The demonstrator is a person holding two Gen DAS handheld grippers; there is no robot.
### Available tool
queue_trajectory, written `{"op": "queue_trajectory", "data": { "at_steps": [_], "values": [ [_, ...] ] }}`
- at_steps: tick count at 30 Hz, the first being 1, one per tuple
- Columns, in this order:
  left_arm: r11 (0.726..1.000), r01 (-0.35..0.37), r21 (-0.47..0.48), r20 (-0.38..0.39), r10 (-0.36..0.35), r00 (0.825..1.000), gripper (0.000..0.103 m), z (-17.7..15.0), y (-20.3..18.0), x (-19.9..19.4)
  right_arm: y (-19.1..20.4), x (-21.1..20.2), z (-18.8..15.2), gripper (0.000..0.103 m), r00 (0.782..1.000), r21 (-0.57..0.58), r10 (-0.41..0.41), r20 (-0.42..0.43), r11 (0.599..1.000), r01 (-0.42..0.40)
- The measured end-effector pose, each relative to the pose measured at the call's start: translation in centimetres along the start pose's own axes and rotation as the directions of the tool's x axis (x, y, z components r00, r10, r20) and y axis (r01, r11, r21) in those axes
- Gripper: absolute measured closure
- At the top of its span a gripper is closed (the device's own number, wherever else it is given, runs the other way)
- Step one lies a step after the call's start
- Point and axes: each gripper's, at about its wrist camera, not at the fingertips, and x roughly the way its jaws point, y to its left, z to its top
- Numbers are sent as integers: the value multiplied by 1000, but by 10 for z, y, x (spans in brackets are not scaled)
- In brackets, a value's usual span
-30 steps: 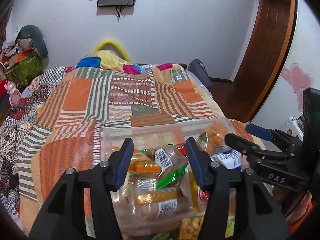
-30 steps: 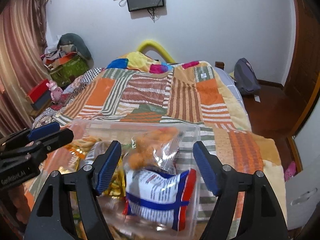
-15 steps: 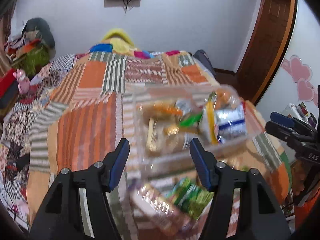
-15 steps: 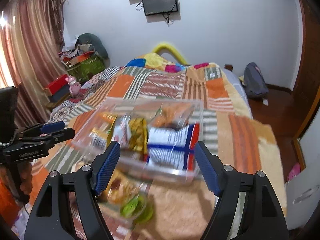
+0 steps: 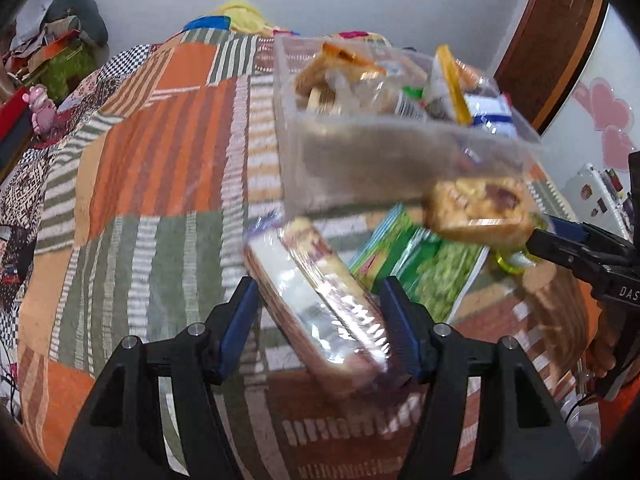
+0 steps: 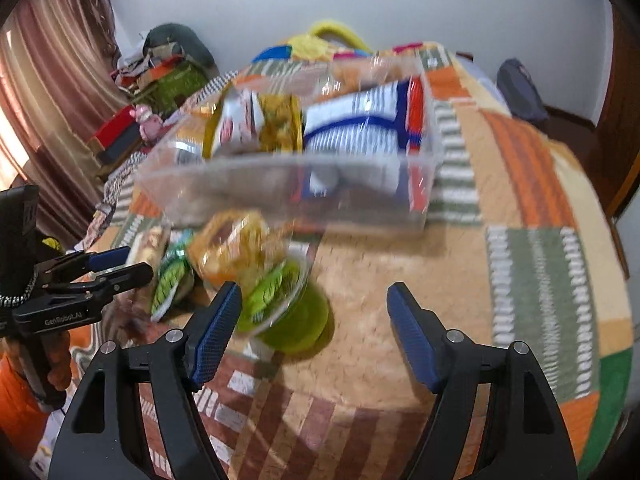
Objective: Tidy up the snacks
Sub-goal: 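Grasp wrapped bread loaf with left tool while right tool grasps green jelly cup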
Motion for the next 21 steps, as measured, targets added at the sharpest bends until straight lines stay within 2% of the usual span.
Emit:
{"op": "queue_trajectory", "data": {
  "at_steps": [3,7,11,15,21],
  "values": [
    [1000,-25,1,-21,25,999,40,-12,6,6,9,9,-3,39,999,-14,28,-22,1000,-28],
    [999,-8,-33,-12,7,1000,40,-20,18,3,17,14,-3,50,999,-27,28,-15,999,-29],
    [1000,0,-31,1,0,1000,43,-25,24,-2,16,12,-4,53,999,-8,40,3,999,-40],
    [999,22,-39,11,-21,1000,57,-30,25,-6,9,6,-10,53,999,5,48,17,999,-48],
    [1000,-6,-30,25,6,1000,58,-34,21,-15,4,-10,-15,54,998,18,30,54,999,-31]
  ]
}}
